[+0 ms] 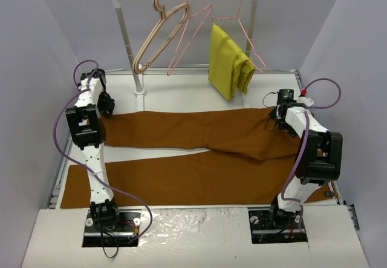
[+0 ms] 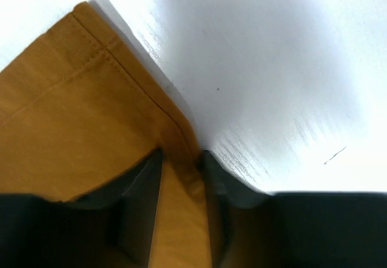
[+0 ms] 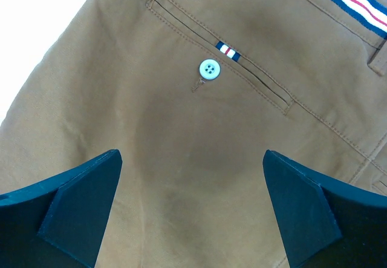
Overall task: Place the trousers on the hanger
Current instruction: Fold the trousers at the center of the board.
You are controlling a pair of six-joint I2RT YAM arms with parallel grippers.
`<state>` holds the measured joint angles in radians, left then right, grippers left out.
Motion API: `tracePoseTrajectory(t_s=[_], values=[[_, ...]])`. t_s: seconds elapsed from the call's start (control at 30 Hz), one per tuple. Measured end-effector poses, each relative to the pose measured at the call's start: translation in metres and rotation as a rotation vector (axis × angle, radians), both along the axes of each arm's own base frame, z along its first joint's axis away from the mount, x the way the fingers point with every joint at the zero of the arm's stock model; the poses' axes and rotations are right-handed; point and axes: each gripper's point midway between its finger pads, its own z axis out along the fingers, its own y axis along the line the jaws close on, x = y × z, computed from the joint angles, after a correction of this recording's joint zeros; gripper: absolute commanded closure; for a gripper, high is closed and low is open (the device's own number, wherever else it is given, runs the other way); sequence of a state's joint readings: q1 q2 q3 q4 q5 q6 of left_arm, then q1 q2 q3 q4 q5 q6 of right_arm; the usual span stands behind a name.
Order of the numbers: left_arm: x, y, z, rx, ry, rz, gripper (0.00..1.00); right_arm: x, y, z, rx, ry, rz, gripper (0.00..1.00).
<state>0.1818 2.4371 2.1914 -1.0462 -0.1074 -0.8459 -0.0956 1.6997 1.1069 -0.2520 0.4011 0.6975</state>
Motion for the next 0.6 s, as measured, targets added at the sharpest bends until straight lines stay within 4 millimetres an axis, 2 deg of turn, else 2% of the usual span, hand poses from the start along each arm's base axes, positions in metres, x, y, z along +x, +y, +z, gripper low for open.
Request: tracePoseTrajectory(t_s=[0.07,0.1,0.27,0.4,0.6], values=[[-0.001,0.0,-0.001,0.002,0.003,-0.001,0.88,0.0,0.0,0.0,0.001,-0.002,0.001,0.0],[-0.001,0.0,-0.001,0.003,0.006,-0.005,0.97,0.001,0.0,0.0,0.001,-0.002,0.001,0.0],[-0.003,0.001,-0.001,0.007,0.013,-0.025,0.98,0.001,0.0,0.001,0.0,-0.006,-0.001,0.0],[-0.006,0.001,0.0,0.011,0.019,-0.05,0.98,0.012,-0.002,0.013,-0.006,-0.039,-0.009,0.0],[-0.024,0.002,0.001,0.019,0.049,-0.092,0.98,0.061,-0.013,0.044,-0.03,-0.142,-0.039,0.0]])
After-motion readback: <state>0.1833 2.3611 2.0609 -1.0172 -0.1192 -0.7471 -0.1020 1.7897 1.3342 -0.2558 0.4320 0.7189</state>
